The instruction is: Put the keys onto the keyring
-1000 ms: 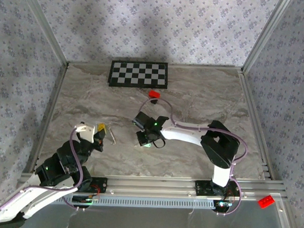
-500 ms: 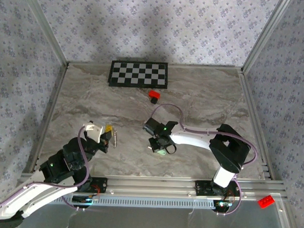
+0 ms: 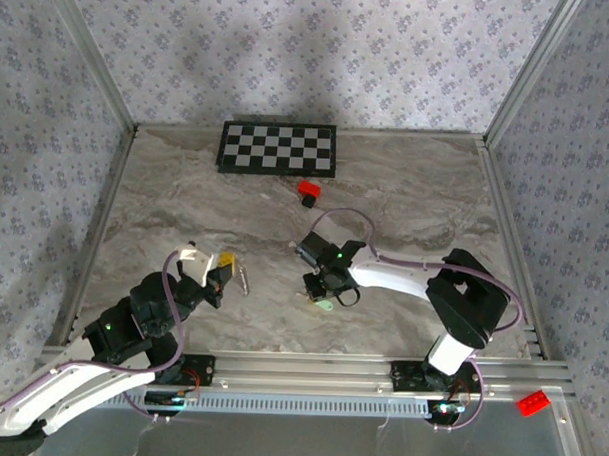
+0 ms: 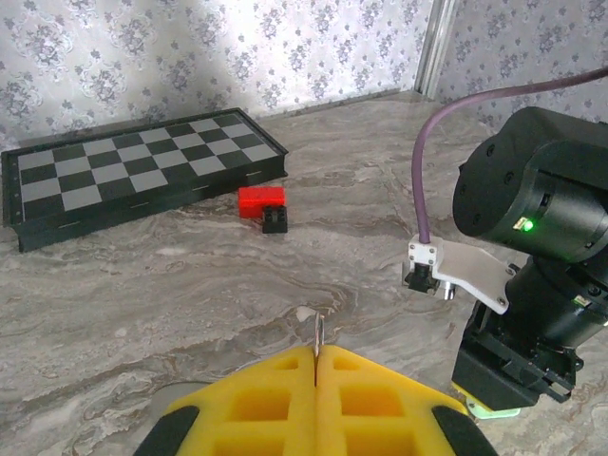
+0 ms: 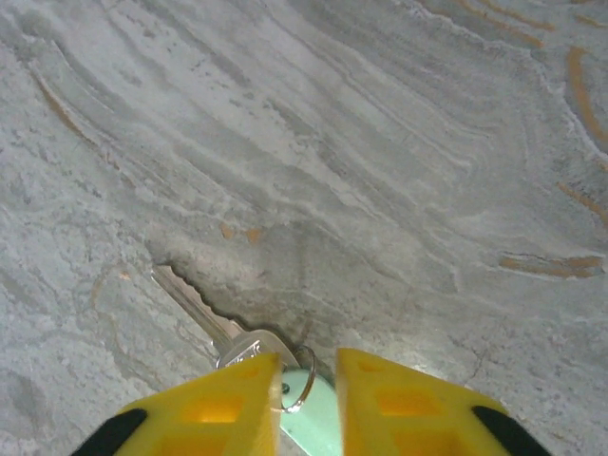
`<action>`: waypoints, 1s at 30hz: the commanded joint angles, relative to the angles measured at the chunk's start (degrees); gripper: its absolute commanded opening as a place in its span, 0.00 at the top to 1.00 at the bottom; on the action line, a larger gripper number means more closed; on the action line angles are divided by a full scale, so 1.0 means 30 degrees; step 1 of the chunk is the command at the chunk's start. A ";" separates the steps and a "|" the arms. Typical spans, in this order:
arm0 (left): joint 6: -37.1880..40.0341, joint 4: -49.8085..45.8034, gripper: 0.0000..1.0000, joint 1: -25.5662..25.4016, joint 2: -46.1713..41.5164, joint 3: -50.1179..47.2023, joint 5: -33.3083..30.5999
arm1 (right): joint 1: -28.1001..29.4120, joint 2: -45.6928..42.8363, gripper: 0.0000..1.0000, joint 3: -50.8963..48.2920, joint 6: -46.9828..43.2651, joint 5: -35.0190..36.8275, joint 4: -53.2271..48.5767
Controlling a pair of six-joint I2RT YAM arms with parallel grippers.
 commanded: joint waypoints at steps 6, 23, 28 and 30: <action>0.0192 0.1176 1.00 0.0015 0.0203 0.0088 0.0713 | -0.0689 -0.0491 0.73 -0.0227 0.0274 -0.1463 0.0080; 0.0331 0.1508 1.00 0.0015 0.0113 -0.0087 0.0761 | -0.0810 0.0959 0.74 0.0181 0.0906 -0.2035 -0.0254; 0.0459 0.1578 1.00 0.0015 0.0200 0.0003 0.0754 | -0.0839 0.1174 0.77 0.0373 0.0841 -0.2269 -0.0211; 0.0463 0.1631 1.00 0.0015 0.0243 0.0003 0.0719 | -0.0837 0.1164 0.78 0.0473 0.0799 -0.2233 -0.0275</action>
